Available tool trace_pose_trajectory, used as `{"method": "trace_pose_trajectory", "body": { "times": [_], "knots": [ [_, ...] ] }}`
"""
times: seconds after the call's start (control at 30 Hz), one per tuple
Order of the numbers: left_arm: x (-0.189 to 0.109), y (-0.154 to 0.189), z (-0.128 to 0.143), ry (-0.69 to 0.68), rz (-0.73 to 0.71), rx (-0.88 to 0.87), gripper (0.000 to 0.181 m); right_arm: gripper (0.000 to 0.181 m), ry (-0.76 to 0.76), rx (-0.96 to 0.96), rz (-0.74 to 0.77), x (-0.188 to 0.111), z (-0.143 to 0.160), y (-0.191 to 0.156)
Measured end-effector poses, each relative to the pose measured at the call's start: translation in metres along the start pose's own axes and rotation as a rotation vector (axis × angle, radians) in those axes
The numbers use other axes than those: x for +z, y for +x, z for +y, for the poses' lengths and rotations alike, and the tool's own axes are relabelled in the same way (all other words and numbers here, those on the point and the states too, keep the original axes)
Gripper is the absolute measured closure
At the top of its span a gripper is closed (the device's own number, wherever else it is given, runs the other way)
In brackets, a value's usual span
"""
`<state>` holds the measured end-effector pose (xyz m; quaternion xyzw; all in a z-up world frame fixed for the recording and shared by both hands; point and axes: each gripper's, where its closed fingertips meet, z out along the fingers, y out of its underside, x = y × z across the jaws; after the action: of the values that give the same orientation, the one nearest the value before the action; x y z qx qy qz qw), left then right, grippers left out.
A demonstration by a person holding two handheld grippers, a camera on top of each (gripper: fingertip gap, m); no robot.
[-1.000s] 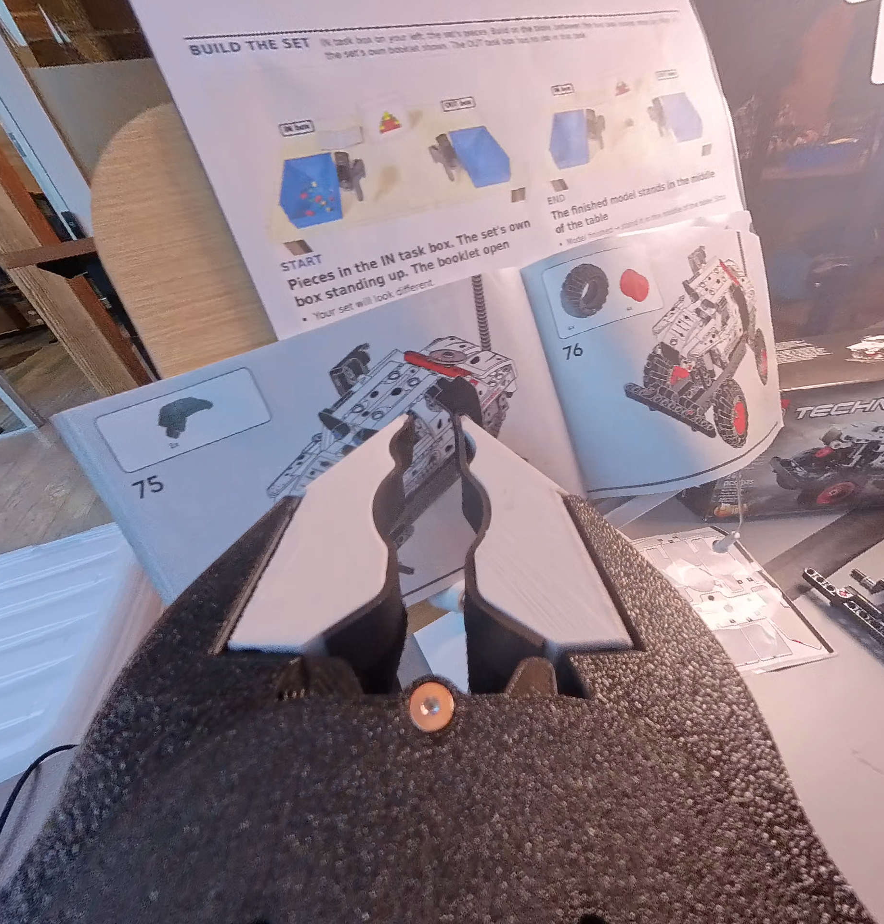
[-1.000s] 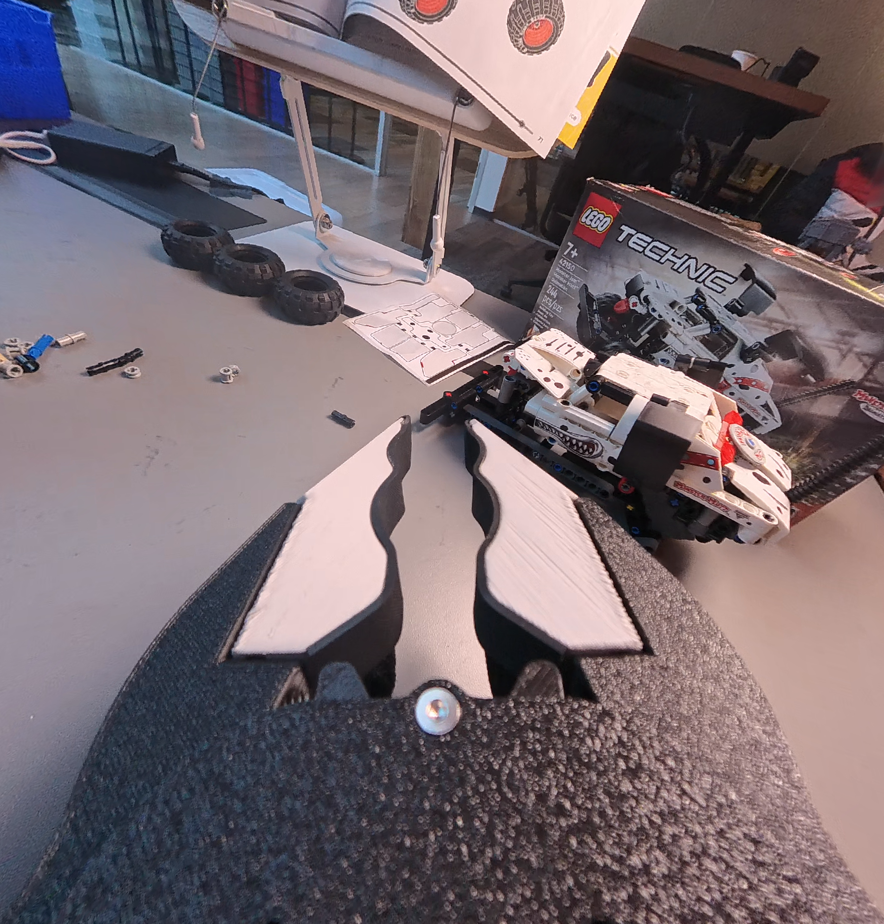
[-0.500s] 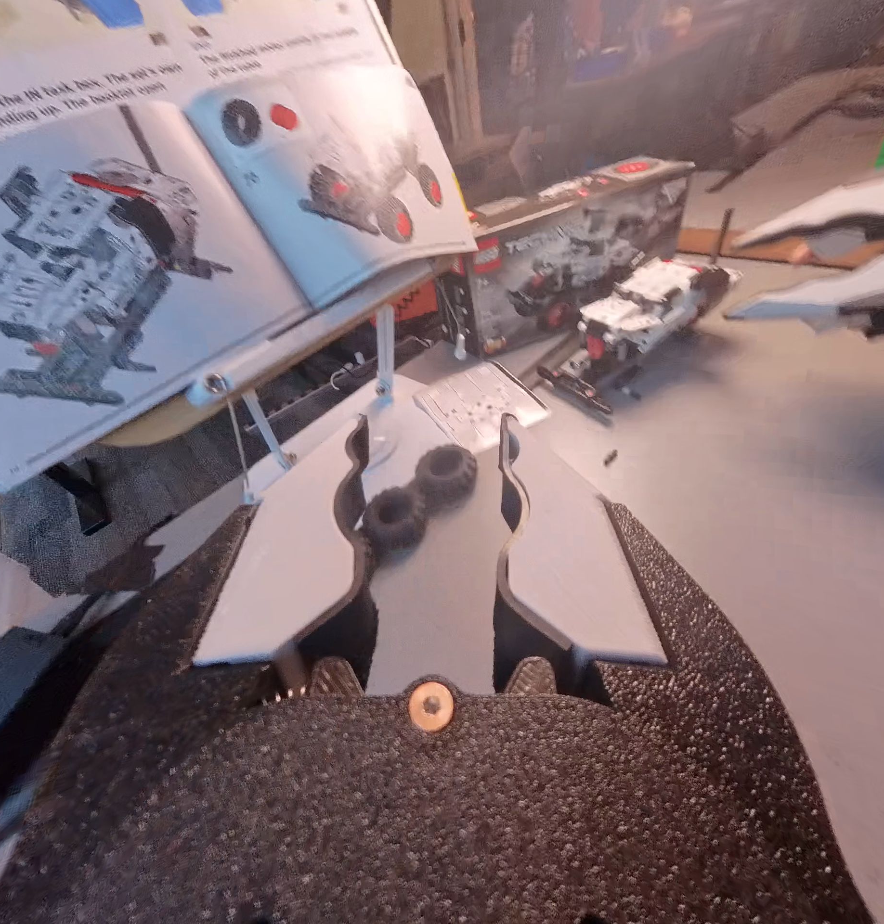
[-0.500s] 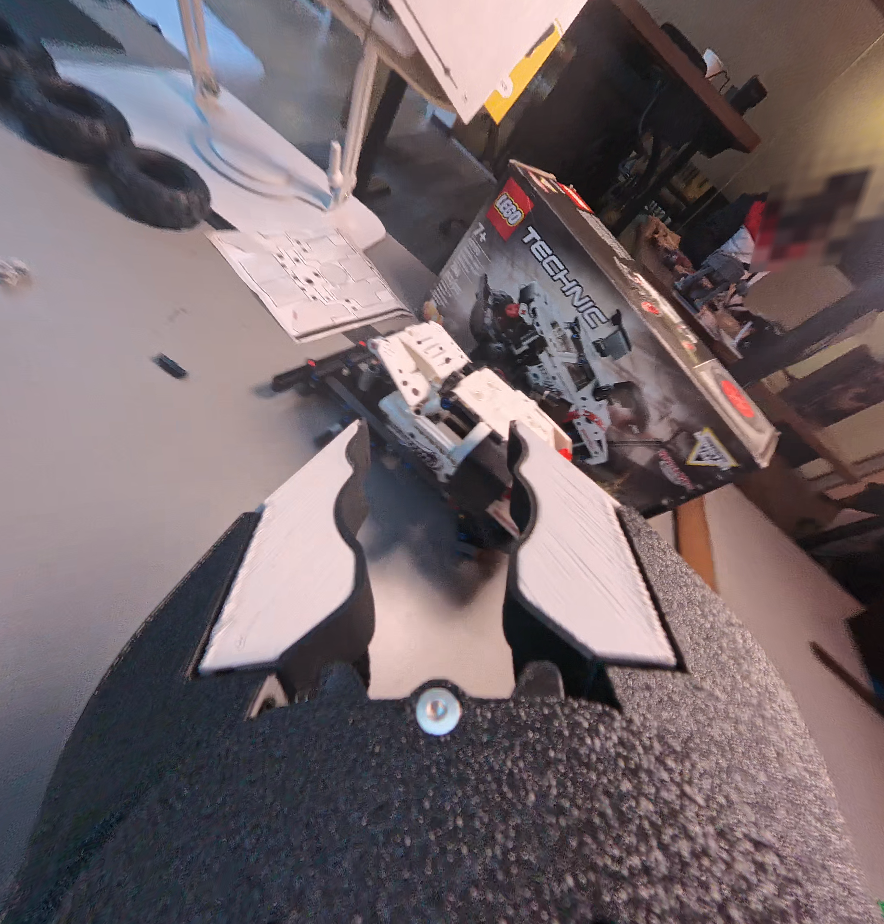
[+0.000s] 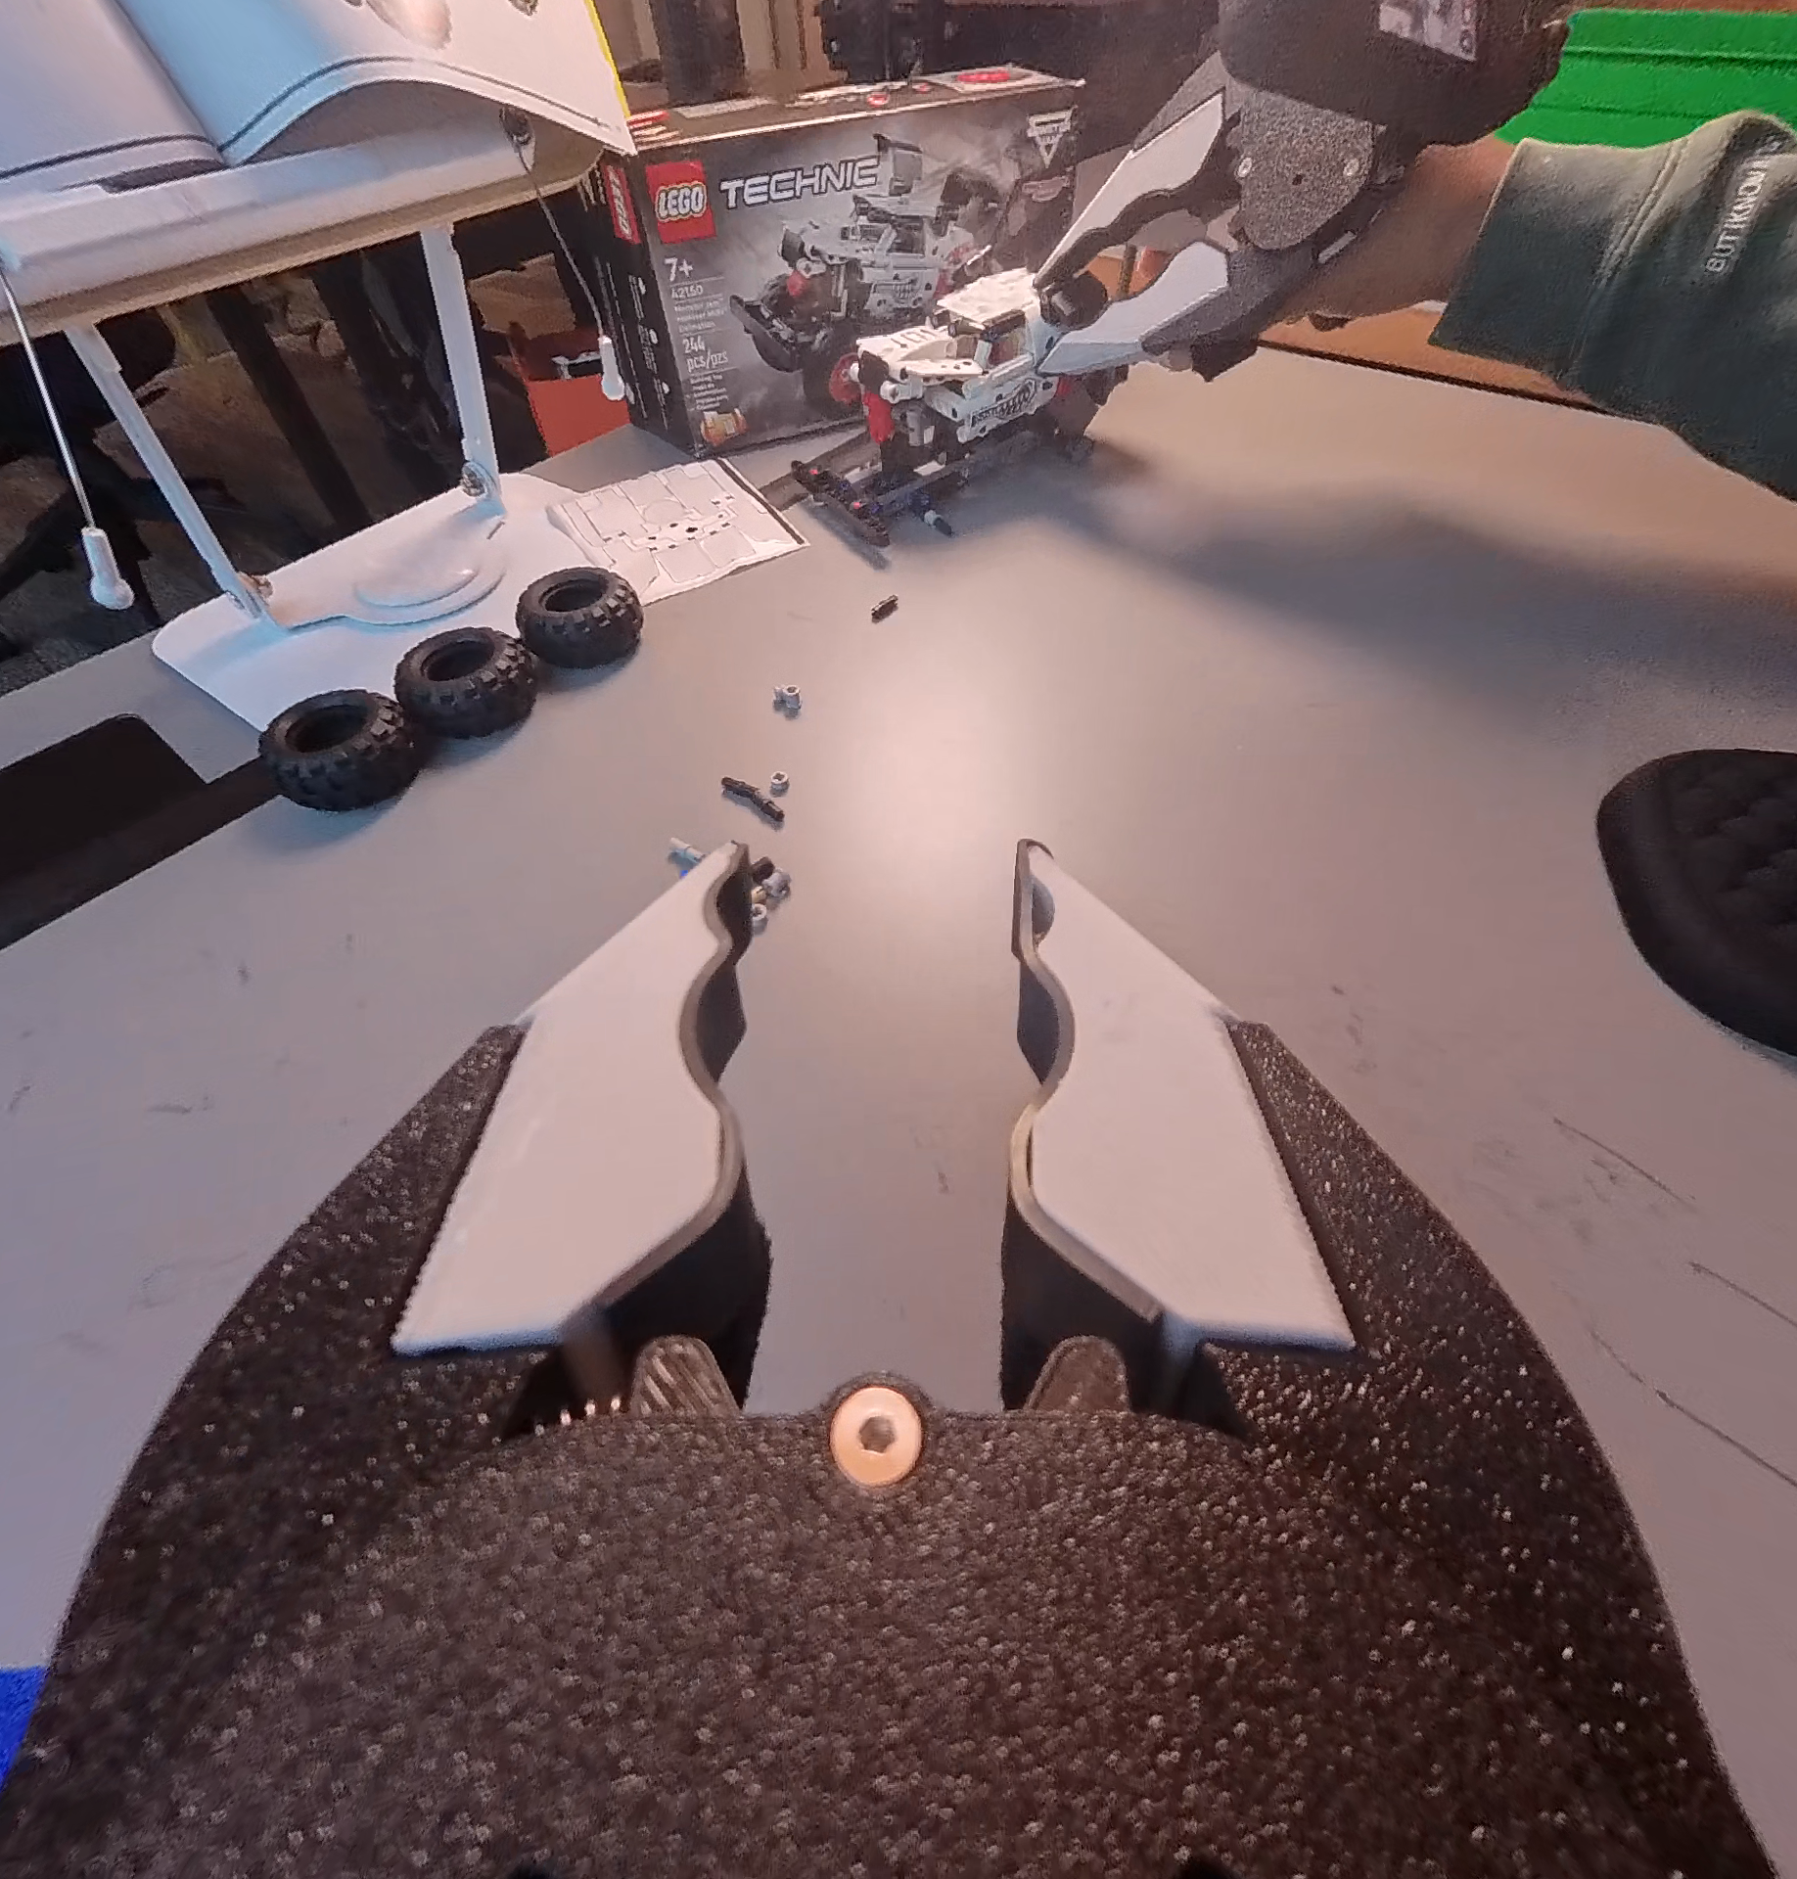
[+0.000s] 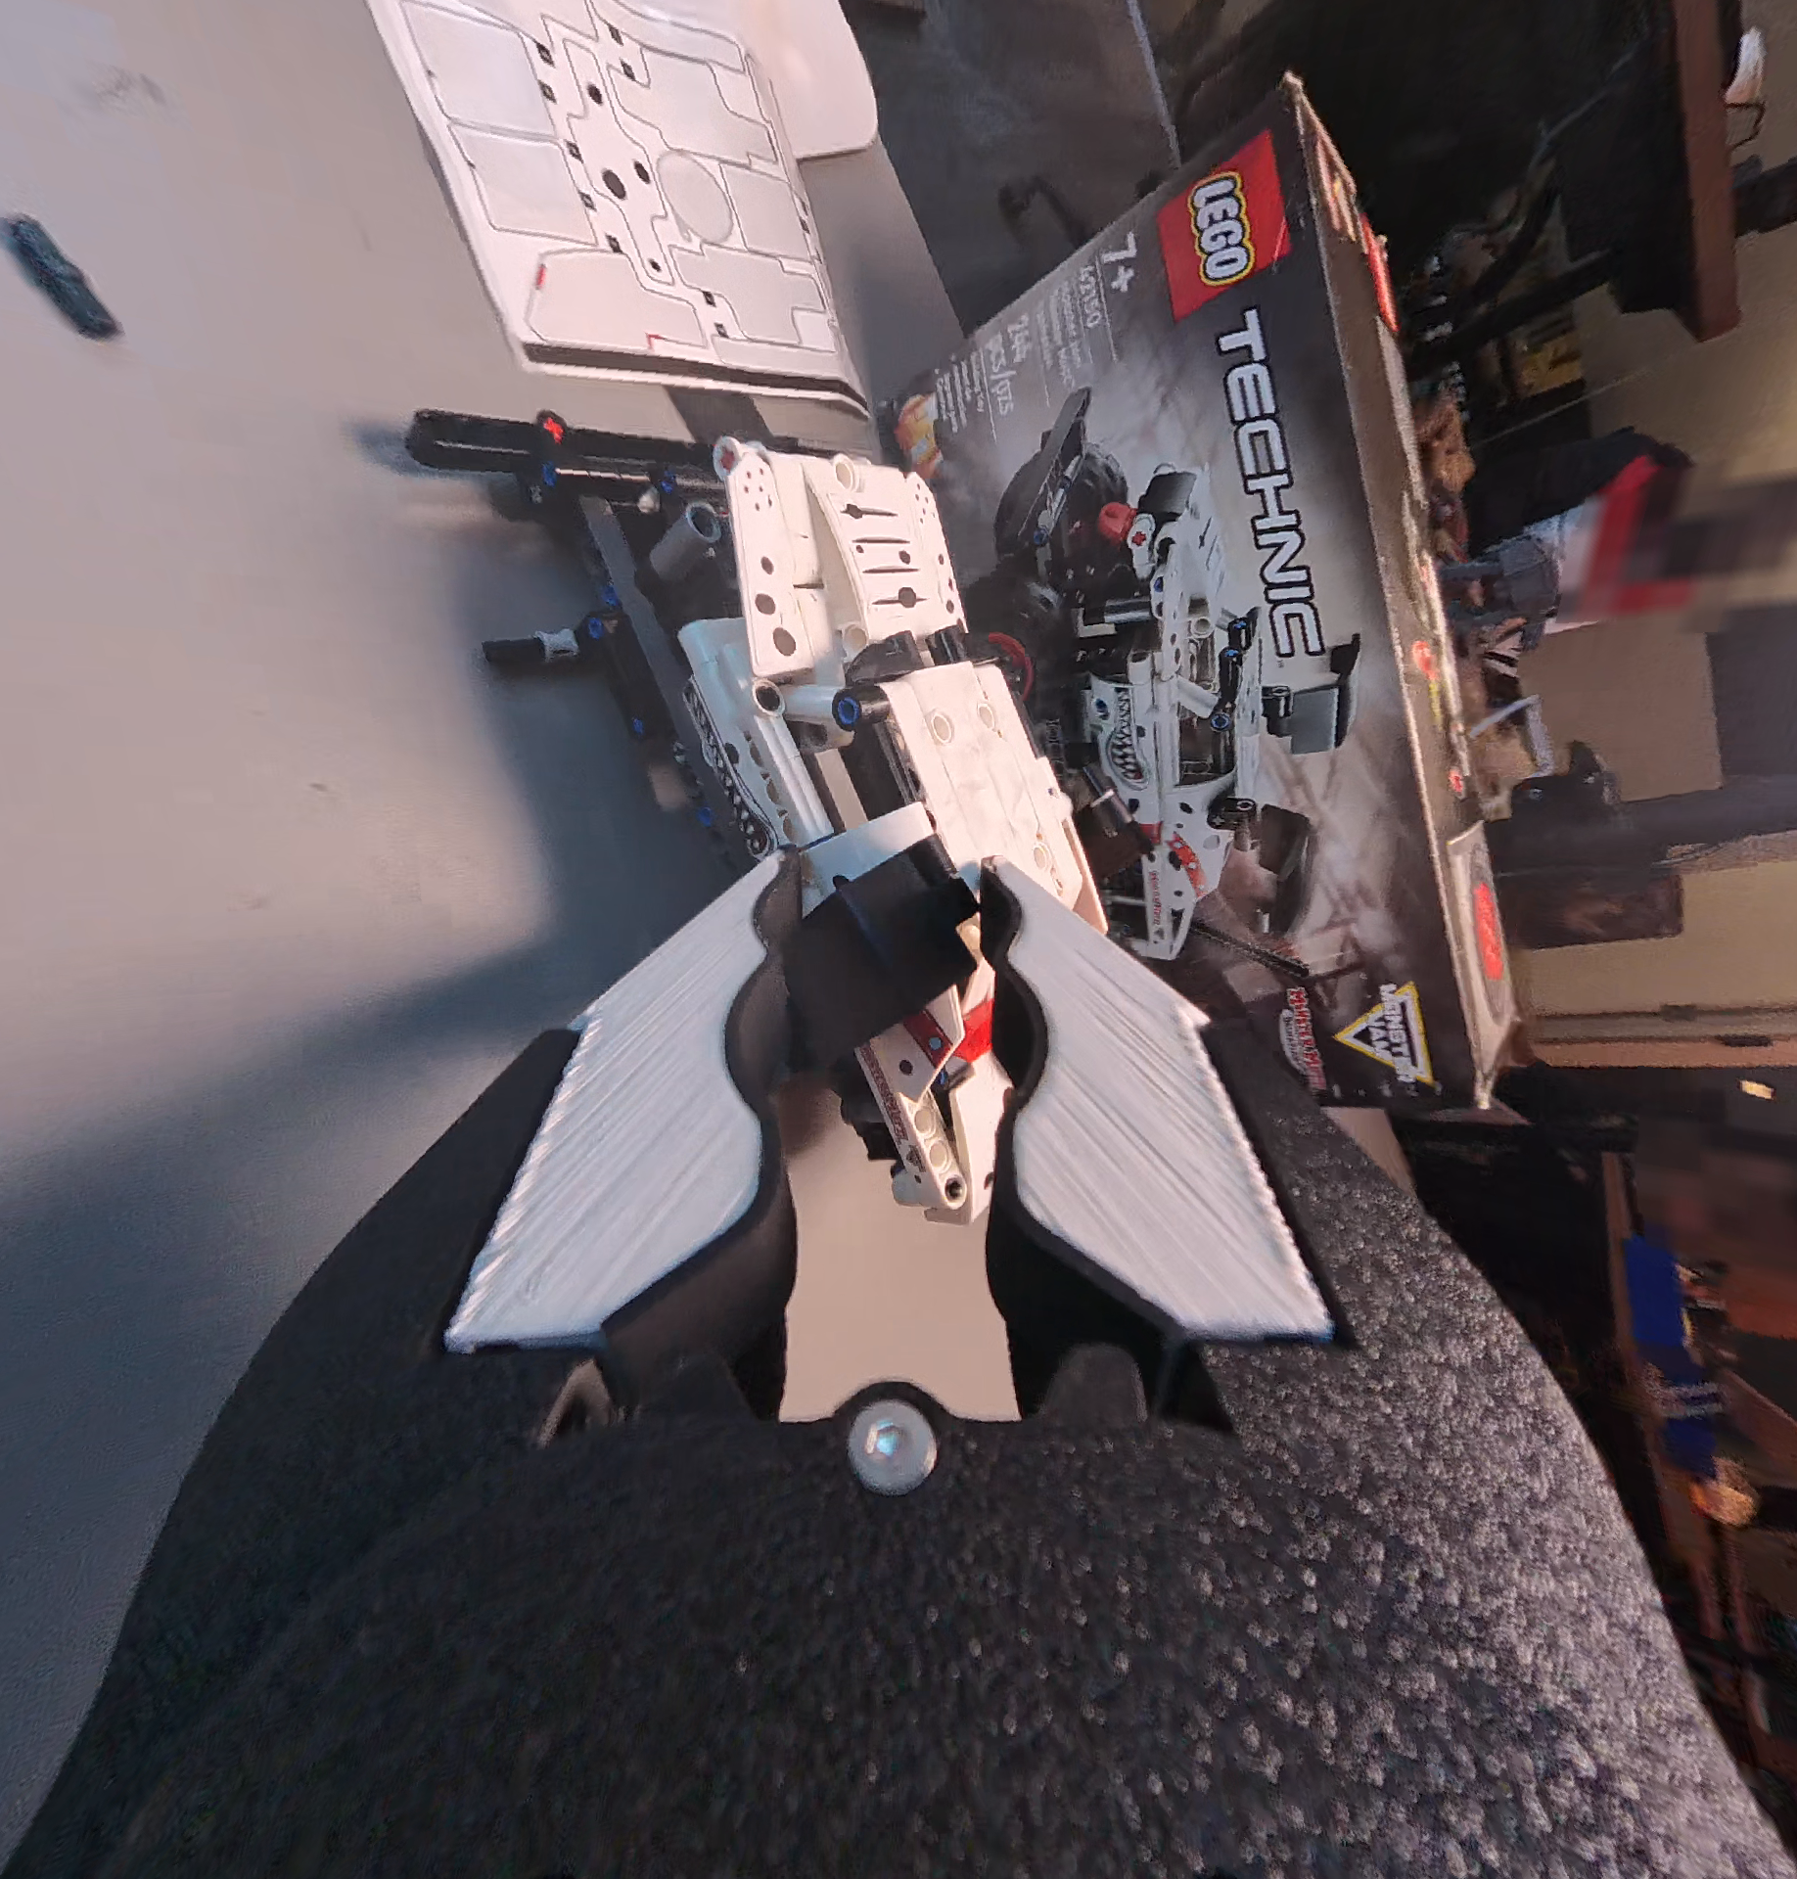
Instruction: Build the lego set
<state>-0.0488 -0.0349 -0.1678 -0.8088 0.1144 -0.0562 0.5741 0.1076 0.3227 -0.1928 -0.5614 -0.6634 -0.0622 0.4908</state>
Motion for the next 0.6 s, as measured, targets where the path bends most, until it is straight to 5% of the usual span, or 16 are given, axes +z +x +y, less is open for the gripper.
{"method": "trace_pose_trajectory", "body": {
  "times": [0.23,0.6],
  "knots": [
    [0.008,0.021,0.008,-0.007,0.074,0.008,0.132,0.151,0.129,0.024,-0.208,-0.061,-0.015,-0.043],
    [0.022,0.065,0.013,-0.005,0.227,0.079,0.110,0.152,0.439,-0.054,-0.538,-0.173,-0.119,-0.184]
  ]
}}
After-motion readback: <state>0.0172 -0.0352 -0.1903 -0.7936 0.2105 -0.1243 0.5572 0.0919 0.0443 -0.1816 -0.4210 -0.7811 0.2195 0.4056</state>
